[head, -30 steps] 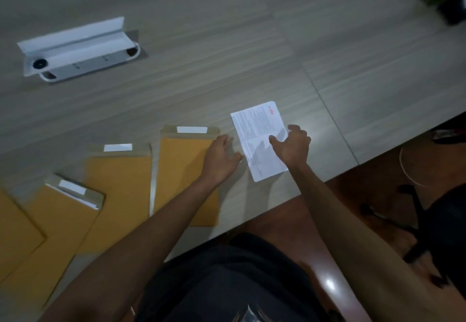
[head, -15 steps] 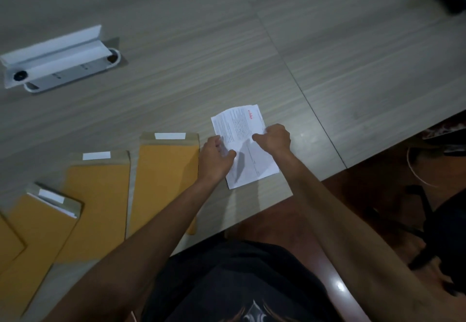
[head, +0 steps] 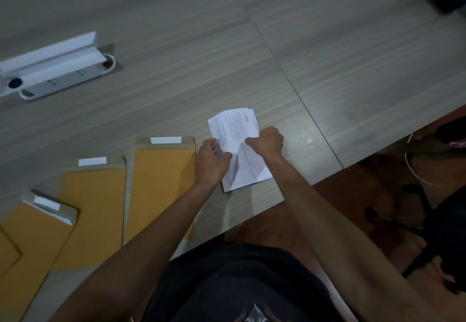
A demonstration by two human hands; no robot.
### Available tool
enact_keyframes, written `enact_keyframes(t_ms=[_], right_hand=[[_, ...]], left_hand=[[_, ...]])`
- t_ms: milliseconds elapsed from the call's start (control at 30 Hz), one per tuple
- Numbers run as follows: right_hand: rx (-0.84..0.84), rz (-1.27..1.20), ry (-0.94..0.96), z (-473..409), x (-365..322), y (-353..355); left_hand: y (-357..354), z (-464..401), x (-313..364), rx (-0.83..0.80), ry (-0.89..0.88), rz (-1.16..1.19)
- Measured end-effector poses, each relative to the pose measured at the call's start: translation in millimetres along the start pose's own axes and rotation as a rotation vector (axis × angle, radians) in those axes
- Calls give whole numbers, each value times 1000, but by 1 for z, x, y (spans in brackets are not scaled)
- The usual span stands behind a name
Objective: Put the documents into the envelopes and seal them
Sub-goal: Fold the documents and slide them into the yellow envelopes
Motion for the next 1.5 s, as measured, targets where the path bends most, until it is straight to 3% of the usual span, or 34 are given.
enact_keyframes(t_ms=[433,600,1167,1367,1500], right_hand=[[-21,117,27,14,-11,-6],[-101,-45,-35,19,-7,-2],[-224,-197,2,39,-24,1],[-378,-352,150,45,-49,12],[-490,-373,271,54,-80,14]], left_hand=[[6,-3,-1,4,15,35],[8,-6,-3,-5,17,47],[14,-16,-18,-38,60,117],[31,-25,-25,-20,99,162],[61,-35,-22,81,118,219]])
Point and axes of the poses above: each hand's wrist, its own z-axis away from the middle knuckle, its own y-axis out of the back of the hand, x = y × z, the point moved 5 cm from there along -z, towards the middle knuckle, and after that the axes turned 15 degrees about x, right-handed, at the moved point
